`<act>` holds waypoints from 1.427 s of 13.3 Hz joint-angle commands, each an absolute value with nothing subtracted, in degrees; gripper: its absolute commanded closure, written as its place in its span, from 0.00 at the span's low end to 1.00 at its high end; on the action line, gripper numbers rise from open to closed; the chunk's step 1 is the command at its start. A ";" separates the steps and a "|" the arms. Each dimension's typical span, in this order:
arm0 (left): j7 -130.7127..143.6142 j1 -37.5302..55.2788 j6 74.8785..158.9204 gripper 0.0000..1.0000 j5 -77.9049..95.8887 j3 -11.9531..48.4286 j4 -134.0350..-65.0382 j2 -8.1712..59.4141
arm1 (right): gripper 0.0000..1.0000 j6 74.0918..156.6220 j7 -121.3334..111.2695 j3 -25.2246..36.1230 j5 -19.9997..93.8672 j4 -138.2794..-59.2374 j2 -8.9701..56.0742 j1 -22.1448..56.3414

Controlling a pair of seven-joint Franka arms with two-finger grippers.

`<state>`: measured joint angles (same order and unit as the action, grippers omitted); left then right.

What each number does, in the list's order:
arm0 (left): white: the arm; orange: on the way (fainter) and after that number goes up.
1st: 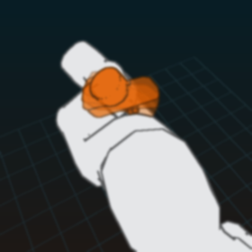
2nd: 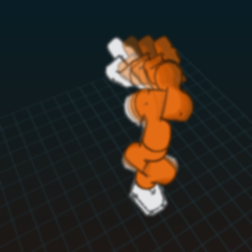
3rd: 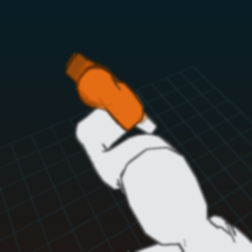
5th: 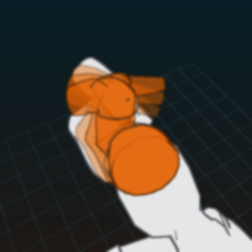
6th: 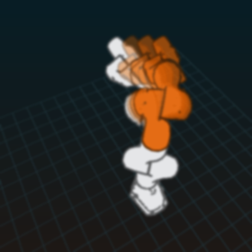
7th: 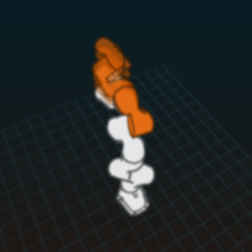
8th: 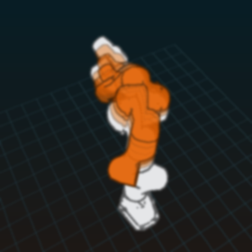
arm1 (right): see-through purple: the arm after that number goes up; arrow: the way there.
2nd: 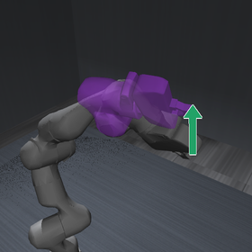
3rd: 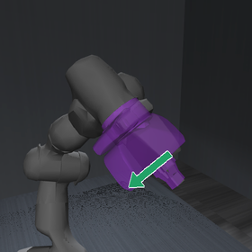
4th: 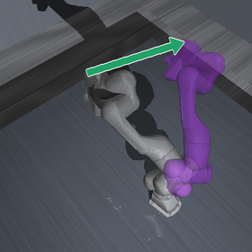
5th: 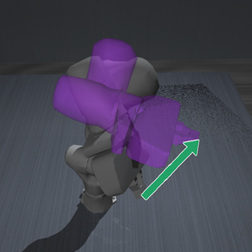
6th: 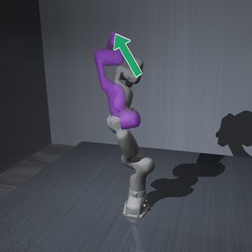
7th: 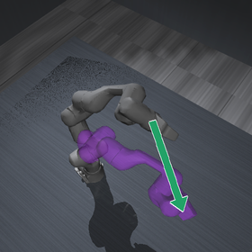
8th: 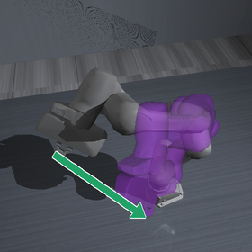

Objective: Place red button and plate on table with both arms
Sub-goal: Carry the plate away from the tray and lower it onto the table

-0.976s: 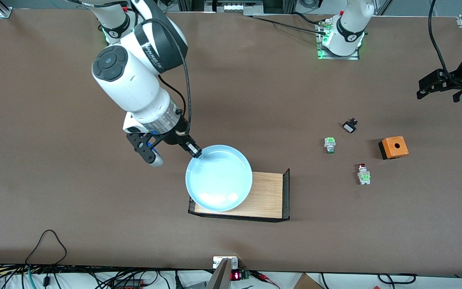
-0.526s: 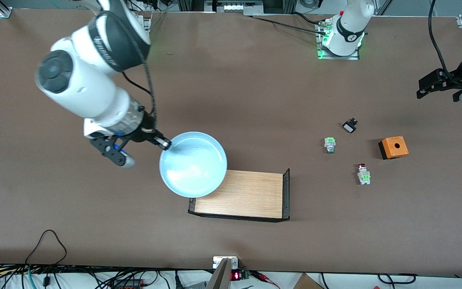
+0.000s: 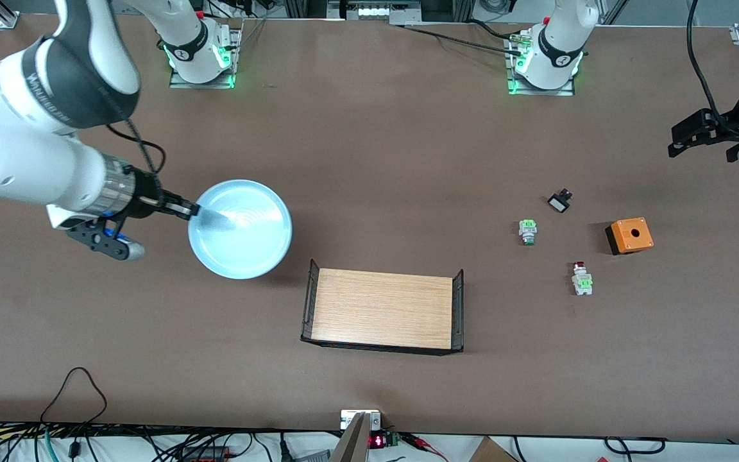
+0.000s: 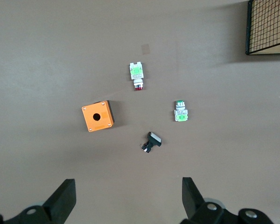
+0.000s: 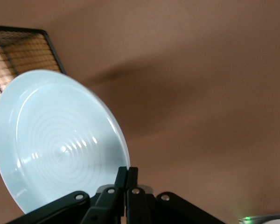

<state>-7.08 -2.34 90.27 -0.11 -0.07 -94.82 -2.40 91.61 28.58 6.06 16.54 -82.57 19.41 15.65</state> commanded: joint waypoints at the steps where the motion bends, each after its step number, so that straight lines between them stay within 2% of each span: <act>1: -6.94 -1.67 88.86 0.00 -1.85 -0.26 -93.34 -2.02 | 1.00 91.58 18.67 5.27 16.26 -91.21 15.30 11.35; 5: -6.85 -1.67 88.95 0.00 -1.85 -0.26 -93.34 -1.93 | 1.00 93.59 11.88 5.27 12.23 -97.36 14.68 7.39; 10: -6.77 -1.58 88.95 0.00 -1.85 -0.18 -93.34 -1.93 | 1.00 104.66 -0.08 5.27 8.28 -108.09 13.45 4.04; 16: -6.77 -1.49 88.95 0.00 -1.93 -0.18 -93.34 -1.93 | 1.00 123.11 -9.47 5.27 7.12 -121.44 11.96 0.80; 19: -6.59 -1.49 88.95 0.00 -1.93 0.00 -93.34 -1.93 | 1.00 127.70 -14.94 5.10 7.56 -123.92 12.83 -2.20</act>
<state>-7.08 -2.14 90.15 -0.11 0.00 -94.82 -2.40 125.41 -12.15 6.12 7.74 -120.80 14.93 -0.14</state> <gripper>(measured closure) 0.000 0.974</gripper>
